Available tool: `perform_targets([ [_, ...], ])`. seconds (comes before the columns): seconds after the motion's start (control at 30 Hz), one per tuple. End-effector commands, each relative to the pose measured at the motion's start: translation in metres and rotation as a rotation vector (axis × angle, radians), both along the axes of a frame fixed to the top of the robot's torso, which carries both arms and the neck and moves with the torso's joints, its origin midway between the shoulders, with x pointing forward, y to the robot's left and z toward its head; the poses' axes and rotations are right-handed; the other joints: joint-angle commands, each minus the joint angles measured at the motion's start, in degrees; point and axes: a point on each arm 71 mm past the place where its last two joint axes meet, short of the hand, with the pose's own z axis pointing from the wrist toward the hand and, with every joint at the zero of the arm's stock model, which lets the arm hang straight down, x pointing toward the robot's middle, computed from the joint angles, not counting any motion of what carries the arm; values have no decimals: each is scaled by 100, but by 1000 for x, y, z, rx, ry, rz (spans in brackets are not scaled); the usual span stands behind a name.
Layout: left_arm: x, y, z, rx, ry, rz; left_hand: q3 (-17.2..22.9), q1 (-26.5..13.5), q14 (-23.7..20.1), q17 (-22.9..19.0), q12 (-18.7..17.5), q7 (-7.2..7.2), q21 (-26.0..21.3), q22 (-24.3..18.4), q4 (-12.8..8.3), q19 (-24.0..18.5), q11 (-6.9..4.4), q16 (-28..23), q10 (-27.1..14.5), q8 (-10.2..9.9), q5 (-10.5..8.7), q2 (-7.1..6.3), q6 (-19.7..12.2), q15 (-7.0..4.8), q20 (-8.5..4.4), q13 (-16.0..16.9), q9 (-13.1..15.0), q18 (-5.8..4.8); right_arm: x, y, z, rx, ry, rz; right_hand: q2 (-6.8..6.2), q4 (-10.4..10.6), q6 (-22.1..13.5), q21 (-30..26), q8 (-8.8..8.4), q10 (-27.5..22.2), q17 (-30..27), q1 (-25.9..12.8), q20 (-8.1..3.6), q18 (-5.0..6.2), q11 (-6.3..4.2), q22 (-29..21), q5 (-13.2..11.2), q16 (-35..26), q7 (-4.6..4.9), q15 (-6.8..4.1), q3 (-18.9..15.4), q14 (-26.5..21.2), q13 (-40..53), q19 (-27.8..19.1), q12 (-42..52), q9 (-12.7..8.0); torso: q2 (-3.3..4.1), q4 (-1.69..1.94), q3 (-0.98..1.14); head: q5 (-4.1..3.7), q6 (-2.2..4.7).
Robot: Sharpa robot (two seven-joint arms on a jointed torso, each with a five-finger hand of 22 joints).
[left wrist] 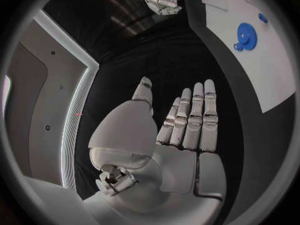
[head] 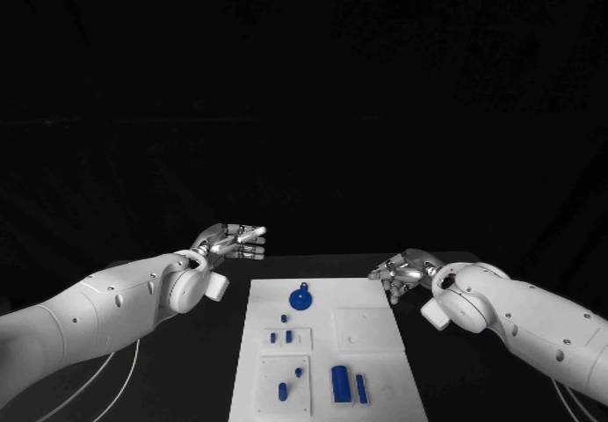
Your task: Assemble the parts on the task board
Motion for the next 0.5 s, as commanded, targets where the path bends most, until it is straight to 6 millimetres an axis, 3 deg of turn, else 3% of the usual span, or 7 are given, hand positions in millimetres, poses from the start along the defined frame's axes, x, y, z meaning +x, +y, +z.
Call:
perform_targets([
  [0.03,7,5,5,-34,-25,95,-7,16,-60,-6,-8,-10,9,-1,-30,3,-20,-30,-148,-10,31,74,17,-1,40,-1,-2,125,16,-9,9,216,-197,-112,-45,-169,-322,-359,34,-463,-499,-41,199,41,221,-504,102,-754,227,251,405,-563,-845,-627,-867,-559,-68,9,12,-11,217],
  [0.2,12,7,6,-56,-26,150,-11,63,-271,-42,-8,-25,-43,-23,-72,-105,-65,-32,-294,-1,67,121,195,11,91,0,4,129,29,-16,11,352,-245,-181,-249,-455,-551,-395,-3,-817,-2829,-523,1070,100,689,-2630,107,-2838,312,968,1531,-1393,-3636,-2658,-2461,-2108,-61,14,34,-16,409],
  [0.37,15,5,7,-71,-36,165,-42,83,-449,-47,-9,-62,-140,-38,-109,-228,-104,-34,-272,1,83,181,274,-8,188,-1,6,182,35,-19,12,453,-269,-211,-346,-263,-794,-373,-22,-1214,-4340,-652,1576,462,744,-3810,337,-2849,285,1052,1411,-1722,-3587,-2987,-2528,-2754,-53,24,48,-3,398],
  [0.4,13,5,4,-34,-16,119,913,-2093,-2165,-415,-359,-841,-686,-461,-282,-1960,-898,-377,-5828,-315,-908,-167,-4529,-822,-719,-333,-309,-444,34,-19,6,317,-197,-190,-515,916,-6189,-761,-363,-2924,-4685,-2589,469,-345,64,-4359,-1327,-3202,-360,355,-335,-3487,-3917,-8256,-2866,-3095,-55,17,31,-13,390],
  [0.43,13,5,4,-34,-16,120,913,-2157,-6279,-415,-359,-841,-686,-461,-282,-2061,-898,-377,-5828,-315,-908,-167,-4529,-822,-719,-333,-309,-444,33,-19,6,318,-198,-190,-515,916,-6189,-761,-363,-7026,-4685,-2676,469,-345,64,-4359,-1327,-3202,-360,355,-335,-3605,-3917,-8256,-2866,-3095,-55,21,31,-14,383],
  [0.47,12,4,3,-35,-17,121,913,-2309,-6279,-415,-359,-841,-686,-461,-282,-6084,-898,-377,-5828,-315,-908,-167,-4529,-822,-719,-333,-309,-444,33,-18,6,320,-201,-190,-515,916,-6189,-761,-363,-7026,-4685,-2832,469,-345,64,-4359,-1327,-3202,-360,355,-335,-7708,-3917,-8256,-2866,-3095,-53,28,32,-17,372],
  [0.5,11,3,3,-36,-18,122,913,-2479,-6279,-415,-359,-841,-686,-461,-282,-6084,-898,-377,-5828,-315,-908,-167,-4529,-822,-719,-333,-309,-444,33,-17,7,324,-204,-191,-515,916,-6189,-761,-363,-7026,-4685,-2989,469,-345,64,-4359,-1327,-3202,-360,355,-335,-7708,-3917,-8256,-2866,-3095,-51,39,33,-21,355],
])
